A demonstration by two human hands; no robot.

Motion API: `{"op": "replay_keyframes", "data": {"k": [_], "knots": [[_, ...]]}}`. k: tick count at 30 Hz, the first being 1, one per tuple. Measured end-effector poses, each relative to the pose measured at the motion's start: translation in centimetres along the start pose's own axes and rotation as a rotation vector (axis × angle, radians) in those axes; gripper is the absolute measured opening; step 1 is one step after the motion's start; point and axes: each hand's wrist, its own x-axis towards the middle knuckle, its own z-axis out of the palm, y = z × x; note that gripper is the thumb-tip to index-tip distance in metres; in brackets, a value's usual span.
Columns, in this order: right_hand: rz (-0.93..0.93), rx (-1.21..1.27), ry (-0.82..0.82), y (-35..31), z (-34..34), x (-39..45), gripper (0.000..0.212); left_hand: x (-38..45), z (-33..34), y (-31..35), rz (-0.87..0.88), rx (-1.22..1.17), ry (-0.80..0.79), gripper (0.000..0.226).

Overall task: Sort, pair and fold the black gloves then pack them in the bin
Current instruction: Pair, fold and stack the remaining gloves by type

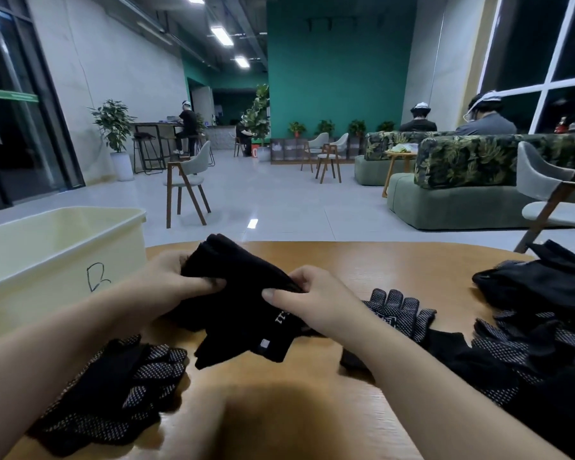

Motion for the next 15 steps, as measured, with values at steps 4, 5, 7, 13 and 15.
{"op": "replay_keyframes", "data": {"k": [4,5,7,13,15], "knots": [[0.046,0.013,-0.078,0.1,1.0,1.7,0.041,2.0,-1.3,0.3,0.011,-0.056,0.163,0.012],[0.039,0.032,-0.047,0.0,1.3,2.2,0.036,2.5,-1.6,0.3,0.01,-0.07,0.206,0.006],[0.047,0.141,0.026,-0.2,2.2,3.7,0.03,3.4,-2.1,0.3,0.014,-0.097,0.282,0.008],[0.076,0.468,0.181,-2.5,4.7,8.1,0.029,6.1,-3.6,-0.8,0.04,-0.12,0.421,0.01],[0.068,0.437,0.21,-2.8,5.4,9.7,0.028,7.0,-4.1,-1.3,0.029,-0.077,0.455,0.011]]}}
